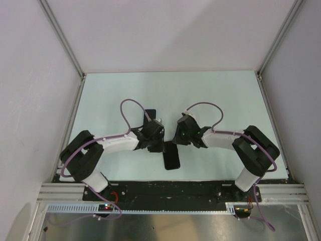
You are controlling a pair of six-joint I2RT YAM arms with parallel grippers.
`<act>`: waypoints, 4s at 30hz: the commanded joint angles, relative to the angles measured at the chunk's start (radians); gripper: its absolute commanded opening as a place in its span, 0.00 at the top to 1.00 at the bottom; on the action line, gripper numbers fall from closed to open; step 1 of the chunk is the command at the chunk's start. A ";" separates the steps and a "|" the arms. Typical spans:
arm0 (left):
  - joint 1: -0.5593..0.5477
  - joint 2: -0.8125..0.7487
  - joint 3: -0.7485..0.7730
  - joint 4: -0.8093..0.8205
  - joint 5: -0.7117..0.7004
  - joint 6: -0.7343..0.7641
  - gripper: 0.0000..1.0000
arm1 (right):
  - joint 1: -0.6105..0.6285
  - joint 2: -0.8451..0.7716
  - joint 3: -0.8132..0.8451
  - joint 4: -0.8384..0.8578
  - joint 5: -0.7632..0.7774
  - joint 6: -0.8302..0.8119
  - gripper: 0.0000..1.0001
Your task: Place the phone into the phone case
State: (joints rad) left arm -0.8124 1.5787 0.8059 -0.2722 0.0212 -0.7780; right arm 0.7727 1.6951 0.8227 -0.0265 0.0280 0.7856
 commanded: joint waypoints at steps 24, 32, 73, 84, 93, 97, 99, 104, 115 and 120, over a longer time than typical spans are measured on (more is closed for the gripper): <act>-0.018 0.036 -0.019 0.001 0.003 -0.017 0.71 | 0.026 -0.076 -0.214 -0.096 -0.052 -0.032 0.64; -0.018 0.044 -0.009 0.002 0.003 -0.017 0.72 | 0.085 0.013 -0.163 -0.146 0.034 -0.011 0.89; -0.015 0.031 0.013 0.002 -0.004 -0.023 0.72 | 0.158 0.018 -0.057 -0.238 0.124 -0.010 1.00; -0.004 -0.017 0.024 0.002 -0.007 -0.014 0.71 | 0.059 -0.141 -0.056 -0.223 0.035 -0.063 0.76; 0.044 -0.128 0.029 0.000 -0.010 0.012 0.66 | 0.019 -0.320 -0.056 -0.265 0.061 -0.065 0.30; 0.057 -0.192 0.022 -0.007 -0.017 0.021 0.58 | 0.022 -0.374 -0.056 -0.305 0.101 -0.057 0.25; 0.063 -0.222 0.015 -0.012 -0.032 0.023 0.51 | 0.042 -0.390 -0.057 -0.332 0.133 -0.046 0.23; 0.074 -0.296 -0.020 -0.020 -0.072 0.024 0.28 | 0.131 -0.389 -0.057 -0.372 0.214 0.004 0.16; 0.129 -0.439 -0.140 -0.024 -0.122 -0.001 0.06 | 0.324 -0.214 -0.007 -0.339 0.278 0.086 0.01; 0.148 -0.468 -0.165 -0.025 -0.120 -0.003 0.06 | 0.375 -0.088 0.092 -0.378 0.323 0.079 0.00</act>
State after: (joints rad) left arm -0.6815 1.1500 0.6529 -0.3073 -0.0757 -0.7776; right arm 1.1110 1.5402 0.8234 -0.3943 0.2779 0.8429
